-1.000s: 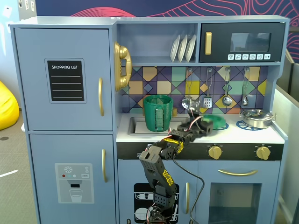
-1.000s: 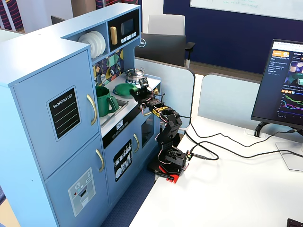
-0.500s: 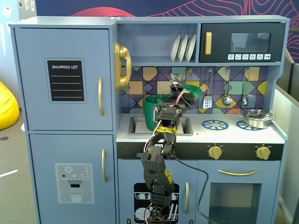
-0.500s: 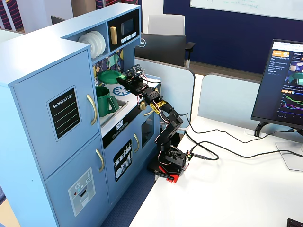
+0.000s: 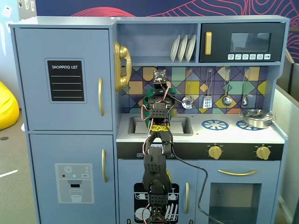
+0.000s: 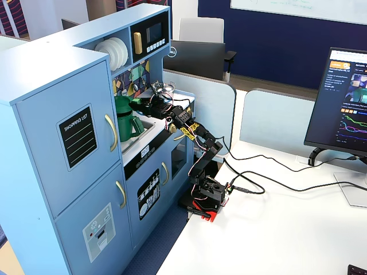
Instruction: Pick up the lid from the counter and put it on the green recipient
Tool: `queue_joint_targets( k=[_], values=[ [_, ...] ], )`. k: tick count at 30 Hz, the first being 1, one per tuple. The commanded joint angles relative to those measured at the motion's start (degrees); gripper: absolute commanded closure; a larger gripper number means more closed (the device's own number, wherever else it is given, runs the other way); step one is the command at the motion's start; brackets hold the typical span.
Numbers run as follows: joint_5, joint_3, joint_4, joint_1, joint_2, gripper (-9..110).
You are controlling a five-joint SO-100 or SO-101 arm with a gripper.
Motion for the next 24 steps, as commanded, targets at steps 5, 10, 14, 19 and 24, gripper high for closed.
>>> queue_joint_targets(
  k=[5,10,14,19,24],
  values=[
    [-0.4,-2.5,-0.4,-2.0,3.3,102],
    [-0.5,-2.0,-0.4,-2.1,2.7,102],
    [-0.5,-1.9,-0.7,-1.7,1.8,102],
    [0.0,-1.3,-0.7,-1.6,1.2,102],
    [0.6,0.6,-1.5,-1.3,1.0,102]
  ],
)
